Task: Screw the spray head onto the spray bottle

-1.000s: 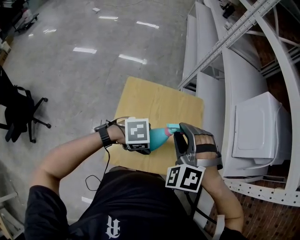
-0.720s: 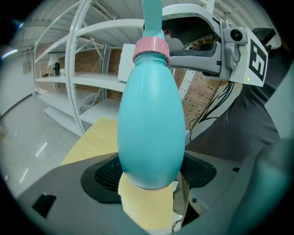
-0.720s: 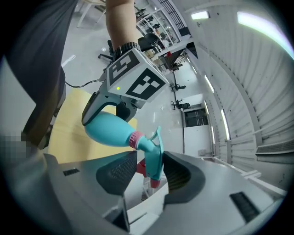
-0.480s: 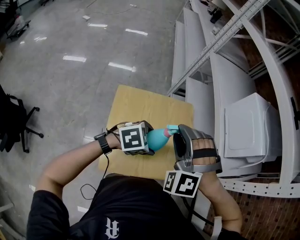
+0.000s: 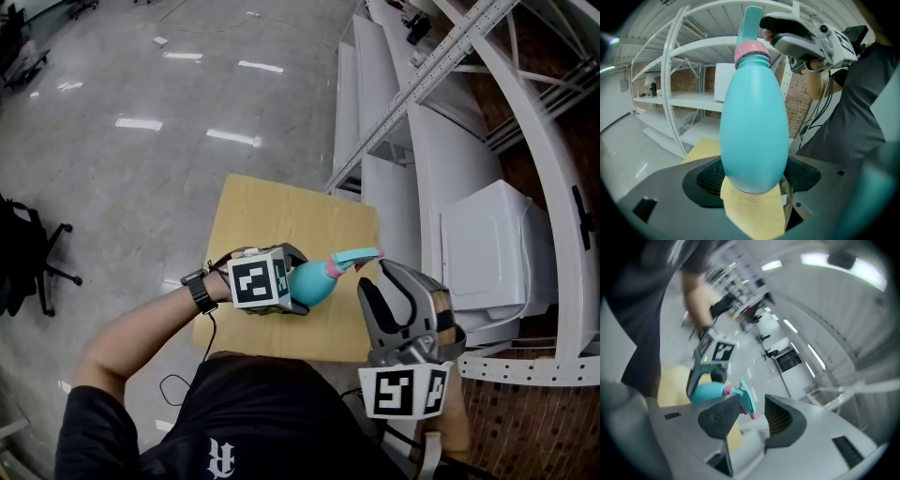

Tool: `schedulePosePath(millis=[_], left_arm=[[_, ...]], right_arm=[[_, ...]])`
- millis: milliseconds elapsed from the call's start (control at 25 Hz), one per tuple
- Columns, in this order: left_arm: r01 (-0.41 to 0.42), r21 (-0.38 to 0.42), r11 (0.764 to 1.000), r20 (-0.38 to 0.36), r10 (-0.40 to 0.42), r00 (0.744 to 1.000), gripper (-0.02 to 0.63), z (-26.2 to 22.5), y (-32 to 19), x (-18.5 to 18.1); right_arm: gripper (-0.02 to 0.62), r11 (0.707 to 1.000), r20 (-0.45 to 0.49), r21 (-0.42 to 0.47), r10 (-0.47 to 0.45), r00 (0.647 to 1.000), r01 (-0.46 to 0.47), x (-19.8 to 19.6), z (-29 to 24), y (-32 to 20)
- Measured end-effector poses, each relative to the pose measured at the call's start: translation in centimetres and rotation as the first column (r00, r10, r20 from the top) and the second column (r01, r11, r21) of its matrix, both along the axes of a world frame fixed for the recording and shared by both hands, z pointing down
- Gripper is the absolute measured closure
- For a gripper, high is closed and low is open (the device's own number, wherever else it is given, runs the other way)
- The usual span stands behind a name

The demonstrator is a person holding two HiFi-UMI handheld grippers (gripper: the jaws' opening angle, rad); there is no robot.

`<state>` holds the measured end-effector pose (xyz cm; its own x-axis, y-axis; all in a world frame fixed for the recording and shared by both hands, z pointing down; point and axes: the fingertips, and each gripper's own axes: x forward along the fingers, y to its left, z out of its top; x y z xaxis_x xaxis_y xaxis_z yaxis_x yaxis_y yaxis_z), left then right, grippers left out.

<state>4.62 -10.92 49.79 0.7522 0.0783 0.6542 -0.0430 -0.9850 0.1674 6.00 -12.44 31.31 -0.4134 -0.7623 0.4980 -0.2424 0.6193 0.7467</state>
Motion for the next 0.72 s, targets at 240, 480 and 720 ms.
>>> schedulePosePath(millis=[240,480,720], left_arm=[[-0.131,-0.002,0.991,-0.113,0.13,0.985,0.221,-4.9,2.8,-0.6],[-0.248,-0.038,0.968,-0.154,0.24,0.959,0.221,-7.2,5.6,0.1],[-0.231,-0.077,0.97,-0.109,0.222,0.969,0.221,-6.1,5.7,-0.1]], right_arm=[[0.434,0.744,0.926,-0.377,0.288,0.245,0.552,5.3,-2.9,-0.9],[0.4,0.499,0.958,-0.287,0.161,0.239,0.817,-0.9,-1.7,2.1],[0.402,0.49,0.946,-0.311,0.075,0.316,0.814,-2.8,-1.6,2.3]])
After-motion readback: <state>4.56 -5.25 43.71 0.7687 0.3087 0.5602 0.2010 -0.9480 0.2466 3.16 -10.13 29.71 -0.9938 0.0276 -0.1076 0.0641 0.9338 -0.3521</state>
